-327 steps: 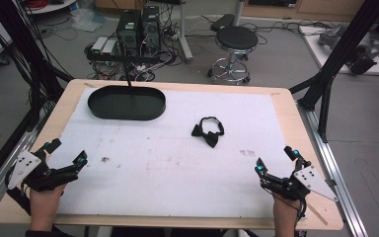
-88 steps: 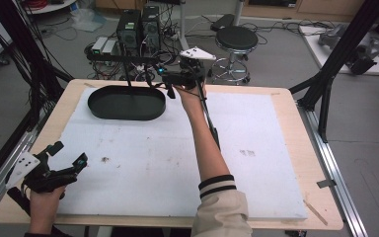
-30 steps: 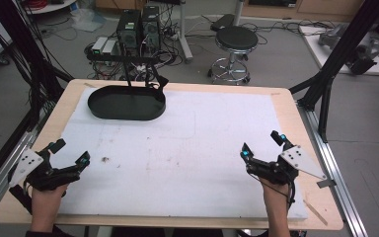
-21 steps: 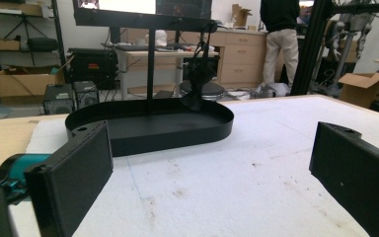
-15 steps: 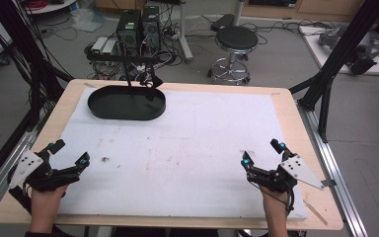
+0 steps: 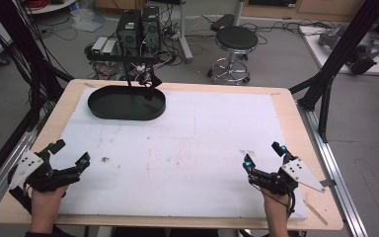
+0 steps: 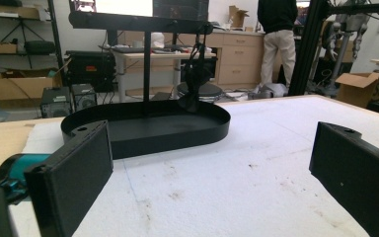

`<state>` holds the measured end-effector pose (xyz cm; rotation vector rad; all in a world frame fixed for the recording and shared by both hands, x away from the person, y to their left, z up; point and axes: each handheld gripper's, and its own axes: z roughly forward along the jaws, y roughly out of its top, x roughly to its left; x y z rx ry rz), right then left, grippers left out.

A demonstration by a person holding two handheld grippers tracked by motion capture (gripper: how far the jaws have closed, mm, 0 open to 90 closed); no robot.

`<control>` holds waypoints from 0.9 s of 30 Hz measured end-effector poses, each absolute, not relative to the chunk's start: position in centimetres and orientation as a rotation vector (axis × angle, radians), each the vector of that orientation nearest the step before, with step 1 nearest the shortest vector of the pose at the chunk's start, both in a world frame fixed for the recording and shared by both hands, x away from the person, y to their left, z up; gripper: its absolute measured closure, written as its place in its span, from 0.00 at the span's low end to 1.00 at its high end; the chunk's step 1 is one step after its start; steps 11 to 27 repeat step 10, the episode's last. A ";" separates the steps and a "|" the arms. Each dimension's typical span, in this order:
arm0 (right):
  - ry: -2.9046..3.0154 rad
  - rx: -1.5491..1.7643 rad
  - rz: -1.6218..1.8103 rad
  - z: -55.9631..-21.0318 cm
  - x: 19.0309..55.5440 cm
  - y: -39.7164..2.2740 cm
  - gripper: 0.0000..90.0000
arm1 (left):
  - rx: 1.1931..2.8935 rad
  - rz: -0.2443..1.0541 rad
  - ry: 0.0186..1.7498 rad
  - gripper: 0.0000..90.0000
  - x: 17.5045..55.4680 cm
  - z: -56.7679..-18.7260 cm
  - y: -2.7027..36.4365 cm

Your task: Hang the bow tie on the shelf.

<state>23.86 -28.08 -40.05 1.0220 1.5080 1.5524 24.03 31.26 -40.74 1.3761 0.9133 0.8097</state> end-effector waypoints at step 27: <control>1.531 1.018 1.540 -40.3 24.0 -28.2 0.01 | 1.383 0.802 0.913 0.04 24.1 -40.8 31.2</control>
